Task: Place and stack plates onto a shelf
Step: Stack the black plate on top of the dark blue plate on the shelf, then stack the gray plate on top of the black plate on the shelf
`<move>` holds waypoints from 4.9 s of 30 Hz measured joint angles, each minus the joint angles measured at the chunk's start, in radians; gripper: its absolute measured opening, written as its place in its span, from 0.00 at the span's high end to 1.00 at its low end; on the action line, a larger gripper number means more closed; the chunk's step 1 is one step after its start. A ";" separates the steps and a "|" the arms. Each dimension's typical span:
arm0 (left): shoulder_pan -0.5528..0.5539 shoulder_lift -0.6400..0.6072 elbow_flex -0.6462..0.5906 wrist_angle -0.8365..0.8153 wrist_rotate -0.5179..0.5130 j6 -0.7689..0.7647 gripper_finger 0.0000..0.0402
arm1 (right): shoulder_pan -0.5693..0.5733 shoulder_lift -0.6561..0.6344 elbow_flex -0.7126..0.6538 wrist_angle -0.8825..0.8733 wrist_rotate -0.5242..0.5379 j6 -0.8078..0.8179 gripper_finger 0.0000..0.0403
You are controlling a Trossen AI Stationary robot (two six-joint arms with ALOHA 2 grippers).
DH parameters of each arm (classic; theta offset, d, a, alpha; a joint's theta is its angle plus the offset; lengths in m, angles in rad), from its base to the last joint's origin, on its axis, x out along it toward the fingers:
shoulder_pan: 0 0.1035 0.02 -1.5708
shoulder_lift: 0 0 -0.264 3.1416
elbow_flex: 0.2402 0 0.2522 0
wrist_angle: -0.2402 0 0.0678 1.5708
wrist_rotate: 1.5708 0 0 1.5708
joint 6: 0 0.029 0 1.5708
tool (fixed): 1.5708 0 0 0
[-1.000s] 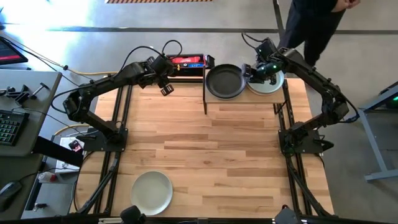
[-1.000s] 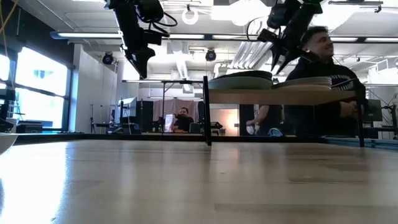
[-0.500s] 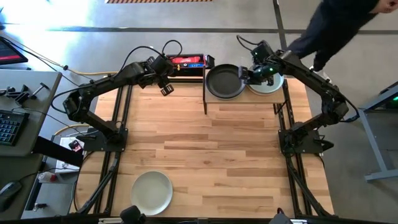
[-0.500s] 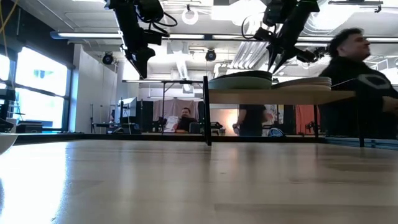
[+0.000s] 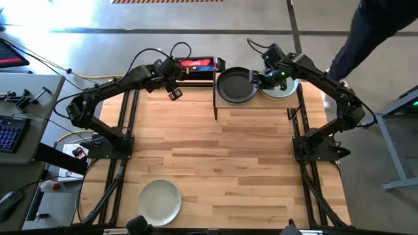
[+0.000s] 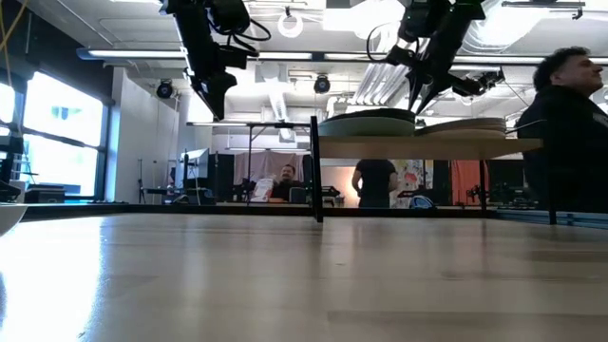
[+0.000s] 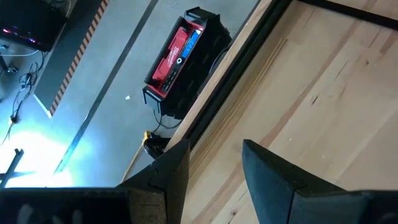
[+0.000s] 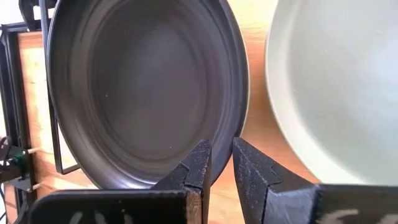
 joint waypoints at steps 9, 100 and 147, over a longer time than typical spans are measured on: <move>0.000 0.000 0.000 -0.015 0.002 -0.013 0.66 | 0.001 0.000 0.000 -0.006 0.009 -0.002 0.89; -1.323 -0.003 -0.667 0.286 0.542 -1.213 0.66 | 0.781 -0.012 0.000 -0.142 0.196 -0.025 0.89; -0.689 -0.482 -0.518 0.154 0.181 -1.030 1.00 | 0.751 -0.012 -0.001 0.052 0.305 -0.226 0.89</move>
